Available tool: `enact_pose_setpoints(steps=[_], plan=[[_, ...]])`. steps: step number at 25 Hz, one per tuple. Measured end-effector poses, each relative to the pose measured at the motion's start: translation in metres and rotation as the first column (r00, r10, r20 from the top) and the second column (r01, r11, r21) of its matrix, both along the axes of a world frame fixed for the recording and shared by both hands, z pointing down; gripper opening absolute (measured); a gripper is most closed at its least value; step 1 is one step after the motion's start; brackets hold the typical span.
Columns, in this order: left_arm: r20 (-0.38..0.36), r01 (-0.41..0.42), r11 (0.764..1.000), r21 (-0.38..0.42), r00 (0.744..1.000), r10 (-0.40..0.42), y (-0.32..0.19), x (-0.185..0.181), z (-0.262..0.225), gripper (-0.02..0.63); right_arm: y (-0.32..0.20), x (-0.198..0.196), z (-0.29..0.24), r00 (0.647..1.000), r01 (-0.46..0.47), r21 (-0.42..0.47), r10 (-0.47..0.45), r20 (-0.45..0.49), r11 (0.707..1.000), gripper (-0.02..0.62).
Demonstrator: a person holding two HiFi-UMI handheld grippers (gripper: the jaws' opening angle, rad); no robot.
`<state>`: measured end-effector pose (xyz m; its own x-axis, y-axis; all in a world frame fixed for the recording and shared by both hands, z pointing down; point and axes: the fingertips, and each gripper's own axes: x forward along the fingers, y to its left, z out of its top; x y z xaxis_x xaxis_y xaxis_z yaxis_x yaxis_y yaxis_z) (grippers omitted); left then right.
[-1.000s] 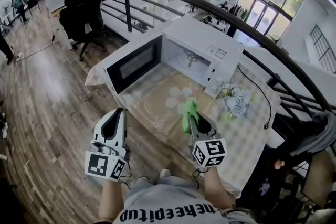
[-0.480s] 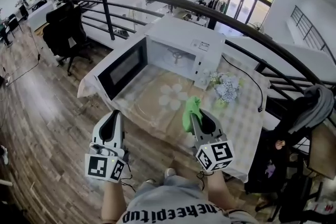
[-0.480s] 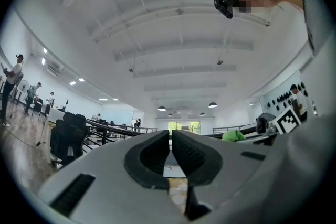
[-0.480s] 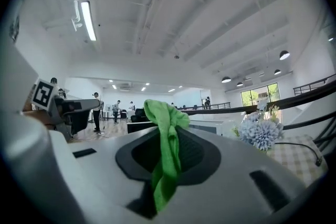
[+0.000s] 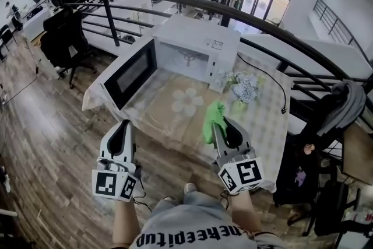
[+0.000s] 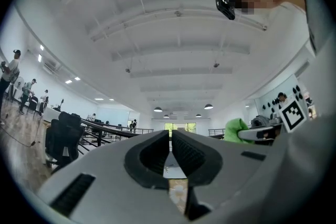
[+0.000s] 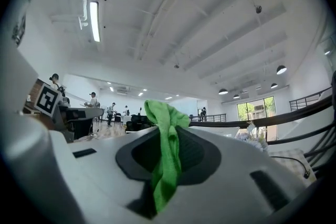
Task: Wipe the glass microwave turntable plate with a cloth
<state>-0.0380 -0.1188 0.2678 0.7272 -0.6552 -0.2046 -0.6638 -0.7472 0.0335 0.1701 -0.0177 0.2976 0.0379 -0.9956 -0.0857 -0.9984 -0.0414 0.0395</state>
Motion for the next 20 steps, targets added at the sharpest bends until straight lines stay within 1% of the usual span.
enact_pose_setpoints(steps=[8, 20], plan=[[-0.004, -0.018, 1.0, 0.002, 1.0, 0.018, 0.006, 0.002, -0.001, 0.017, 0.013, -0.006, -0.013, 1.0, -0.014, 0.041, 0.015, -0.022, 0.999, 0.054], [-0.013, -0.027, 1.0, -0.006, 1.0, 0.027, 0.008, 0.004, 0.002, 0.017, 0.015, -0.009, -0.015, 1.0, -0.017, 0.058, 0.018, -0.014, 0.998, 0.054]])
